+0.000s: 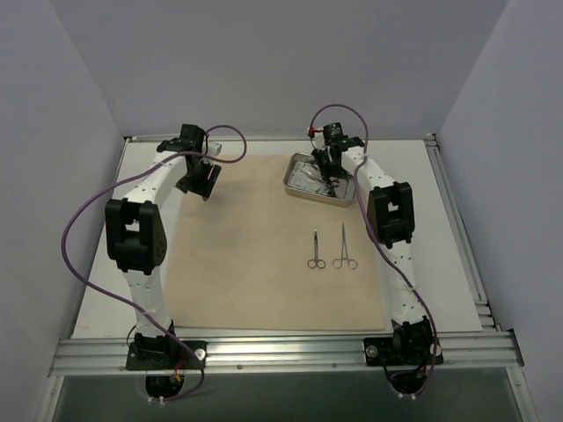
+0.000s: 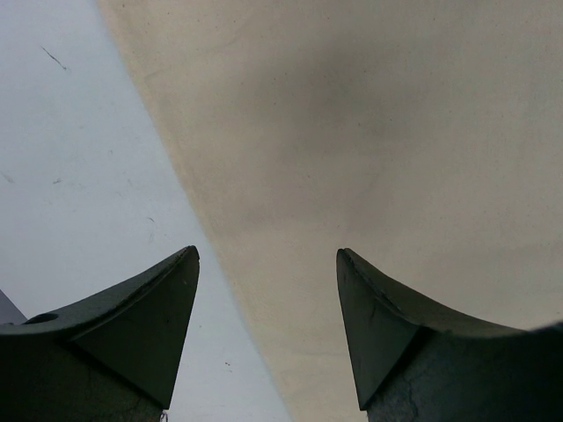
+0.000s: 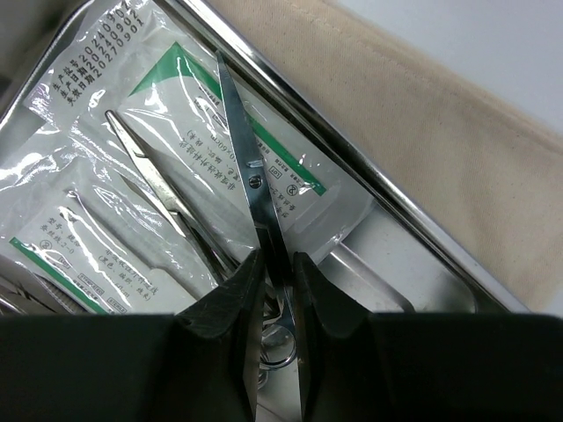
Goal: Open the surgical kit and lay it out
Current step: Pick up the medical item from the container, then place the medical item in the surgical kit.
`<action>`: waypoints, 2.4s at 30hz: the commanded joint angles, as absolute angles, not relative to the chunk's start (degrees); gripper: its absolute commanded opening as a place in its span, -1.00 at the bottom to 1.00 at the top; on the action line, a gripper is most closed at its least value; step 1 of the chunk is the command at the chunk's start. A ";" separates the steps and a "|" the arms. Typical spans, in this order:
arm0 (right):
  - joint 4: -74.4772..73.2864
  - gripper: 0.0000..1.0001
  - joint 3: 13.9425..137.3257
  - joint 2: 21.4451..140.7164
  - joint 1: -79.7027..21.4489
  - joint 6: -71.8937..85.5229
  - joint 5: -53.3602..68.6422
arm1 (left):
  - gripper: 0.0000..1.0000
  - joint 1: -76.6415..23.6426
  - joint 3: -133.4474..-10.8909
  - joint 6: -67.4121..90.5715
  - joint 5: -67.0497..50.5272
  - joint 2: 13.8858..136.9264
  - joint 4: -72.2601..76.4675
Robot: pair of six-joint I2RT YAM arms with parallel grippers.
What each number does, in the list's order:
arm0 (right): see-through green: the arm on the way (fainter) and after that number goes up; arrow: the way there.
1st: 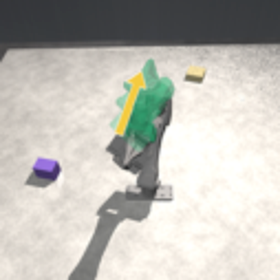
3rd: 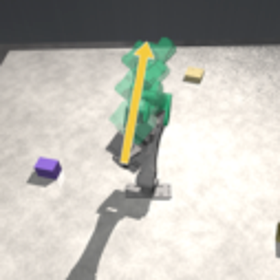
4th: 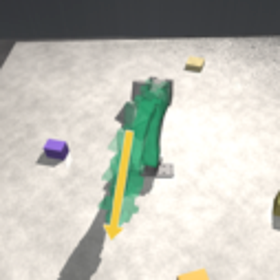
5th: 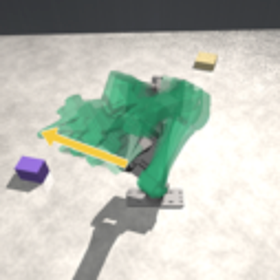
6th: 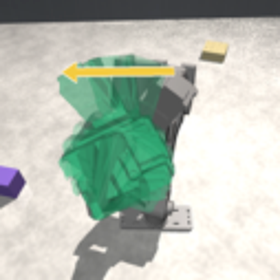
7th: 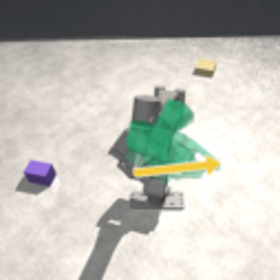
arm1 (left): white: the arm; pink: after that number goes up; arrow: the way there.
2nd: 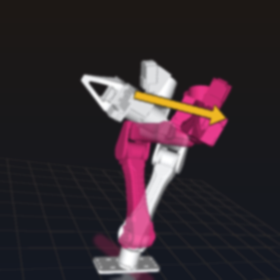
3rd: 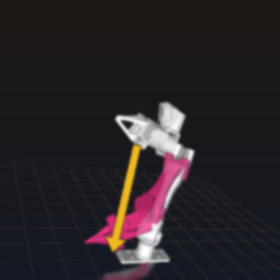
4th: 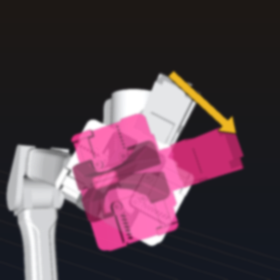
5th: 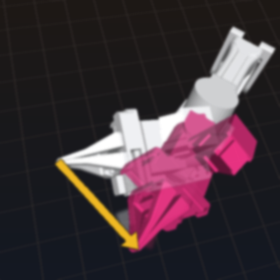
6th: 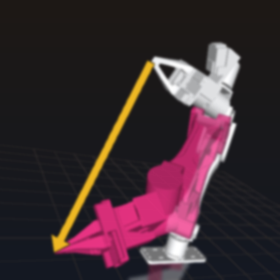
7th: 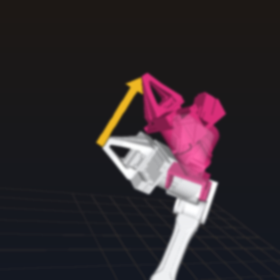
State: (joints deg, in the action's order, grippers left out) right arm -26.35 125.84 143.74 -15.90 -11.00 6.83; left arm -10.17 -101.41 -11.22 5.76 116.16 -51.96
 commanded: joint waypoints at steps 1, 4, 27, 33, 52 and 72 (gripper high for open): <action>-30.32 -0.91 123.05 142.65 -16.35 -12.74 4.57 | 0.46 -10.11 -101.43 -11.51 5.98 113.55 -50.54; -29.80 -1.00 123.22 140.72 -16.35 -13.80 4.04 | 0.46 -10.11 -101.51 -11.51 5.98 113.47 -50.45; -26.02 -1.00 123.49 131.31 -17.05 -14.94 2.99 | 0.46 -10.02 -101.42 -11.51 6.06 112.32 -50.10; -25.32 -1.00 123.05 128.07 -17.14 -5.47 3.34 | 0.46 -10.02 -101.95 -11.16 7.03 111.80 -49.92; -14.41 -1.00 68.65 100.11 -44.81 43.50 -18.62 | 0.46 -9.84 -102.66 -3.78 12.57 108.37 -47.90; -9.84 -1.00 60.82 104.24 -50.36 48.34 -18.19 | 0.46 -12.66 -101.95 -3.25 14.94 106.79 -48.69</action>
State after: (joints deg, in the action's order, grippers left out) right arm -8.99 61.14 103.22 -49.67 45.84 -16.45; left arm -12.71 -101.27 -3.70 14.04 109.27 -49.91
